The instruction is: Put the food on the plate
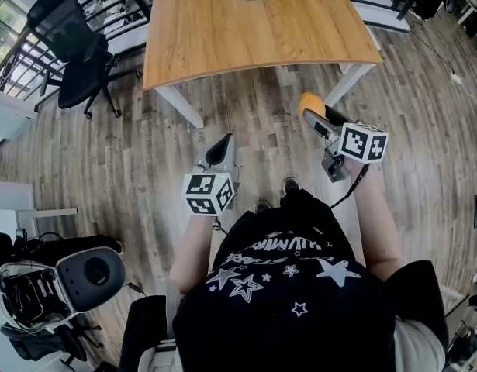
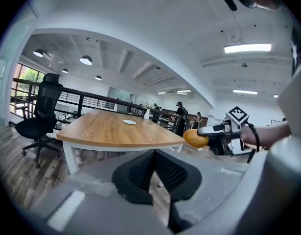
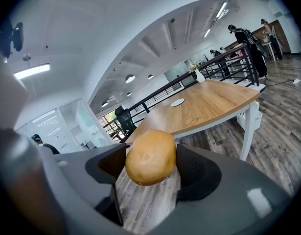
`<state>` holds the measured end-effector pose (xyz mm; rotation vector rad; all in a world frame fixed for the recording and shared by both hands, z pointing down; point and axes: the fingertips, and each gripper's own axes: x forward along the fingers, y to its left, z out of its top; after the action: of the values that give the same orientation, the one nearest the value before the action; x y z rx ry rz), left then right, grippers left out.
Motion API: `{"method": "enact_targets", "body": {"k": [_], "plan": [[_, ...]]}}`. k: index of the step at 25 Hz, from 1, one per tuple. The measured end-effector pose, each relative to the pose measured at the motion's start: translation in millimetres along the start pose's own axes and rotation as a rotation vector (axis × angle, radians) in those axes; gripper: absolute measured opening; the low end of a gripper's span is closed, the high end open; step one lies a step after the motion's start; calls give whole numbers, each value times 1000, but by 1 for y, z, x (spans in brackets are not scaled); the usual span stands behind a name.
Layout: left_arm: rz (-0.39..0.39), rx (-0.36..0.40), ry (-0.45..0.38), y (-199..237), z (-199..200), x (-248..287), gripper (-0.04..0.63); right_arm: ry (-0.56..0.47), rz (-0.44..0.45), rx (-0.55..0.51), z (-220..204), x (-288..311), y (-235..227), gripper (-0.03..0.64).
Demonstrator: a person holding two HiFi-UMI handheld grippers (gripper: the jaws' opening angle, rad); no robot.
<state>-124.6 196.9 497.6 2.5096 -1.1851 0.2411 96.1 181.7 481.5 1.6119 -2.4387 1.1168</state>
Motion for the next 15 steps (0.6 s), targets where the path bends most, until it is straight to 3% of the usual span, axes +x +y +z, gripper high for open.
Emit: {"method": "enact_targets", "body": {"k": [11, 15], "plan": [[-3, 17, -1, 15, 10, -5, 2, 8, -23, -2, 0, 4, -3, 327], [24, 7, -4, 27, 14, -3, 2, 21, 5, 8, 7, 22, 1, 327]]}}
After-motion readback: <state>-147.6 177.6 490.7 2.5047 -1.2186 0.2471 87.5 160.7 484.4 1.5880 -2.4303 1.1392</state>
